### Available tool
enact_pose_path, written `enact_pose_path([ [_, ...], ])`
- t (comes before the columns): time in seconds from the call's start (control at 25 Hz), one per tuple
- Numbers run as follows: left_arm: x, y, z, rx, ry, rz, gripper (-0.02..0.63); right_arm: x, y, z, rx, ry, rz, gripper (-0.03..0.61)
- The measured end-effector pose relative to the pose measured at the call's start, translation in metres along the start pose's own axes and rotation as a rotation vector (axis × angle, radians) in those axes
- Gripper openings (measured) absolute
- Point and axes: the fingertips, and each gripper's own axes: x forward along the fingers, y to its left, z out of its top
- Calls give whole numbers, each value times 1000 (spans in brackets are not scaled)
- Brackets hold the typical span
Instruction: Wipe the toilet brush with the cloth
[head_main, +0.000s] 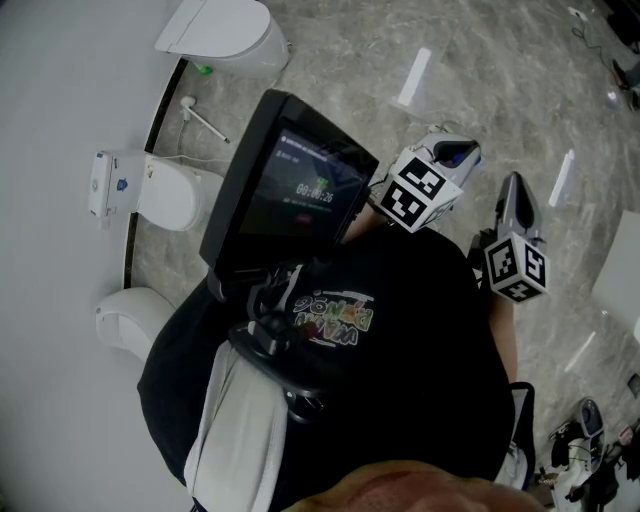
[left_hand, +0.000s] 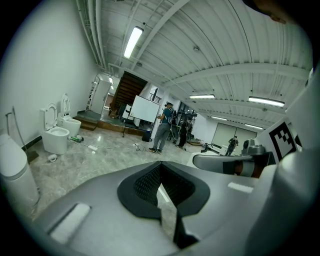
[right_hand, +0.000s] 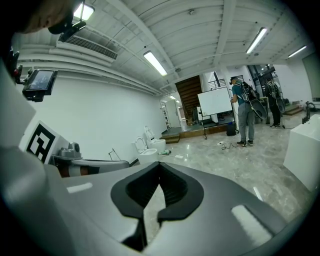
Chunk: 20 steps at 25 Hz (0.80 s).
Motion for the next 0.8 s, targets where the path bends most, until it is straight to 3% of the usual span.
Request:
enact_pose_path([
  [0.8,0,-2,0,-5,2,-7,8,-2,3,2,-20,-2,8,3],
])
